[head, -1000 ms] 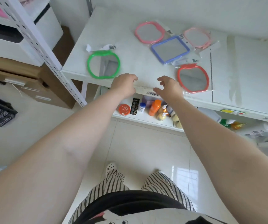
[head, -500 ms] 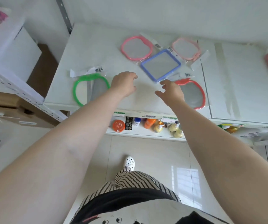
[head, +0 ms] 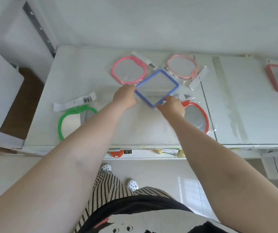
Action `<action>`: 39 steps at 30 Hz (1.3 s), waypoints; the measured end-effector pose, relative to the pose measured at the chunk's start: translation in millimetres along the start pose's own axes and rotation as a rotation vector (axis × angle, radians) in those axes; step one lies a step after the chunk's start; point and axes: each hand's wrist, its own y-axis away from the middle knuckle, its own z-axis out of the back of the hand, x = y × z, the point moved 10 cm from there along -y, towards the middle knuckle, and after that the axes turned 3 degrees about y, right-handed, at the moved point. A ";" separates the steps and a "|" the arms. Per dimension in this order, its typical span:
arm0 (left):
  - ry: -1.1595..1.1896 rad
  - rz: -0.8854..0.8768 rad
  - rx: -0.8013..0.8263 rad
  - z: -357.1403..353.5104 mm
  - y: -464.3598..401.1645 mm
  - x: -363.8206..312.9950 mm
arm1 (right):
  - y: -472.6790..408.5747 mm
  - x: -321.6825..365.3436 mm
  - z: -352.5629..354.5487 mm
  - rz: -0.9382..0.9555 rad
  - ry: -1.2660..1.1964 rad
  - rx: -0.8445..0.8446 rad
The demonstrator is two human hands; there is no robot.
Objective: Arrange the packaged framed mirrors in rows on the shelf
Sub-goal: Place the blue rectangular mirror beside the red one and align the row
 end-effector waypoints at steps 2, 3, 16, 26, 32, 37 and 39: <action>0.011 0.012 0.034 -8.0 -8.1 -2.1 | -4.8 -2.3 -2.6 -0.042 0.047 -0.021; 0.024 0.015 0.048 -11.6 -11.8 -4.3 | -7.5 -3.2 -2.9 -0.067 0.066 -0.031; 0.454 0.229 -0.085 -4.8 -16.3 6.0 | -12.2 -11.9 -14.5 -0.256 -0.284 0.071; 1.239 0.466 -0.006 -17.8 31.4 -13.7 | 35.5 -28.7 -6.3 -0.372 -0.937 0.035; 1.341 0.437 0.058 -13.0 59.1 -28.4 | 67.6 -36.0 14.5 -0.375 -1.220 -0.035; 1.277 0.317 0.142 -12.2 92.3 -40.2 | 112.0 -52.7 31.2 -0.347 -1.263 -0.095; 1.221 0.255 0.175 -17.1 108.0 -36.8 | 135.3 -61.2 30.3 -0.332 -1.254 -0.104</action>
